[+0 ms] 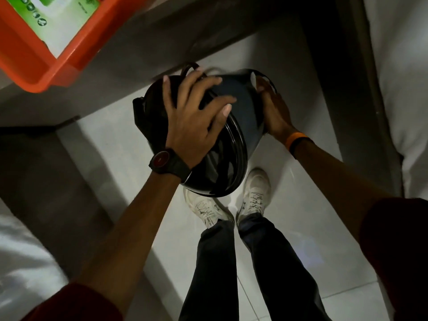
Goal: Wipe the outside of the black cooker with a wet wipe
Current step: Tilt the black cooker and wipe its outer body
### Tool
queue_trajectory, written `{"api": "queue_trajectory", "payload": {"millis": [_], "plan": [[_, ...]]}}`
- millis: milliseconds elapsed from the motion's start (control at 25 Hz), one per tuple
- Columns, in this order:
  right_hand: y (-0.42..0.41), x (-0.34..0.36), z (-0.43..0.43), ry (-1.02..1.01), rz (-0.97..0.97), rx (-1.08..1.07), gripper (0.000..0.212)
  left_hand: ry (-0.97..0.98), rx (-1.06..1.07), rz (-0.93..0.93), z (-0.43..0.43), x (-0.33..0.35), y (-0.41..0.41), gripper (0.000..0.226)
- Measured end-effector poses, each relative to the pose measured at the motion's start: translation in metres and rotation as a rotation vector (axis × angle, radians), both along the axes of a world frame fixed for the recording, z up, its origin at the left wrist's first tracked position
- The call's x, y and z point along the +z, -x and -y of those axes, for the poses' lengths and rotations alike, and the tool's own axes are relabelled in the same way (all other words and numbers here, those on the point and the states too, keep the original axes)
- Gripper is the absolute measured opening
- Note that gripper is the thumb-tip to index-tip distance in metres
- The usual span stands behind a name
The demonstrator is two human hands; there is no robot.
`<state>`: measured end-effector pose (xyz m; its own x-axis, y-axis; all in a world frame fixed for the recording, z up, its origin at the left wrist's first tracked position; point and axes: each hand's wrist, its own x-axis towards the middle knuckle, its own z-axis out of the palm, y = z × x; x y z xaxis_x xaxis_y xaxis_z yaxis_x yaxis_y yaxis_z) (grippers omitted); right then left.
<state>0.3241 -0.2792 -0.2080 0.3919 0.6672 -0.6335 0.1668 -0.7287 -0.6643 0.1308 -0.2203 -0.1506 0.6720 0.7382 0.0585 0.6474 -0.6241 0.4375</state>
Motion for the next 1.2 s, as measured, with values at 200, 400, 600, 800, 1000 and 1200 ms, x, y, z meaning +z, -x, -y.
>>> {"api": "queue_trajectory", "payload": {"millis": [200, 400, 600, 800, 1000, 1200], "plan": [[0.054, 0.037, 0.03, -0.469, -0.042, 0.479, 0.05, -0.152, -0.162, 0.15, -0.003, -0.005, -0.001, 0.019], [0.005, -0.01, 0.039, -0.112, 0.258, 0.53, 0.051, -0.043, -0.091, 0.044, 0.026, 0.006, 0.013, 0.044], [0.036, 0.013, 0.084, -0.123, 0.01, 0.396, 0.048, 0.29, 0.179, 0.059, 0.009, 0.01, 0.022, 0.05], [0.079, 0.032, 0.114, -0.401, 0.133, 0.637, 0.053, 0.474, 0.368, 0.142, -0.012, -0.002, 0.031, 0.06], [0.032, -0.001, 0.041, 0.052, 0.172, 0.431, 0.046, 0.426, 0.273, 0.145, -0.009, -0.003, 0.029, 0.052], [0.087, 0.043, 0.066, -0.46, -0.081, 0.635, 0.049, 0.426, 0.36, 0.137, -0.004, -0.003, 0.029, 0.054]]}}
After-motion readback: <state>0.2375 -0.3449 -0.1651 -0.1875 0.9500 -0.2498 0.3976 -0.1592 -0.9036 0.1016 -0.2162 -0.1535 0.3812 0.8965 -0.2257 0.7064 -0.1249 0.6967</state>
